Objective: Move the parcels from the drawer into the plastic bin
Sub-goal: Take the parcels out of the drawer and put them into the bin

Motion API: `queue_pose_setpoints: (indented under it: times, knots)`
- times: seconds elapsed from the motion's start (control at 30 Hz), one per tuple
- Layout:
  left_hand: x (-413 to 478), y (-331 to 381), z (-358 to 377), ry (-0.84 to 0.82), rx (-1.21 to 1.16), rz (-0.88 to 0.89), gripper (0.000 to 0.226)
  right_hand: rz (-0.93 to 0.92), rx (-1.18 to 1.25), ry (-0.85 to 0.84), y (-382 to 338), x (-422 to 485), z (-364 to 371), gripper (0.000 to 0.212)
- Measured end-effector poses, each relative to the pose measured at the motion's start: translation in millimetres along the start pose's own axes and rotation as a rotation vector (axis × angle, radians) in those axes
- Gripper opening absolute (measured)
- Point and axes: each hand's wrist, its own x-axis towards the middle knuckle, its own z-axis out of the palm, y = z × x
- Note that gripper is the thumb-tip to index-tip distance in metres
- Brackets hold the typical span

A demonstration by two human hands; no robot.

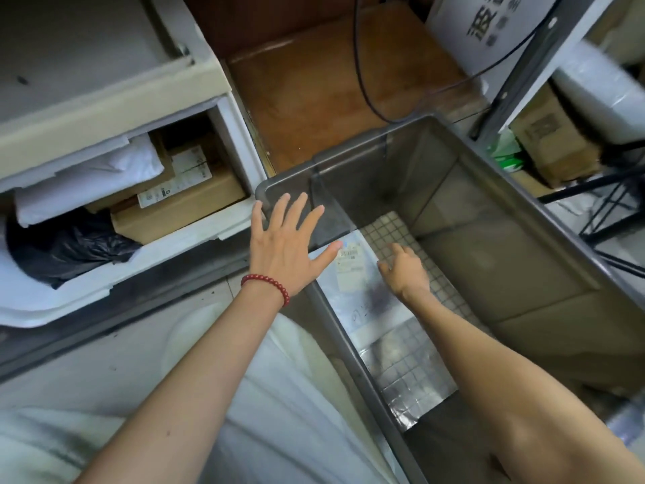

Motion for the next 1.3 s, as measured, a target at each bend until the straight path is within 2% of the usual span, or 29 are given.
queue_pose_setpoints:
  times: [0.2, 0.37, 0.67, 0.93, 1.07, 1.17, 1.3]
  knots:
    - [-21, -4, -16, -0.002, 0.083, -0.054, 0.108, -0.251, 0.051, 0.106, -41, -26, -35, 0.044]
    - [-46, -43, -47, 0.052, 0.060, -0.150, 0.113, -0.446, 0.010, 0.030, -92, -49, -43, 0.045]
    - [-122, -141, -64, 0.102, -0.034, -0.409, 0.086, -0.714, -0.021, -0.098, -177, -99, -32, 0.052]
    - [-151, -163, -47, 0.049, -0.051, -0.539, 0.092, -0.779, -0.068, -0.131, -248, -128, -5, 0.060]
    - [-154, -170, -32, -0.031, -0.043, -0.594, 0.094, -0.727, -0.069, -0.176, -269, -134, 15, 0.063]
    - [-151, -180, -27, -0.020, -0.066, -0.596, 0.088, -0.670, -0.059, -0.205, -269, -133, 33, 0.067]
    - [-146, -195, -18, 0.011, -0.119, -0.597, 0.082, -0.659, 0.051, -0.096, -270, -121, 46, 0.068]
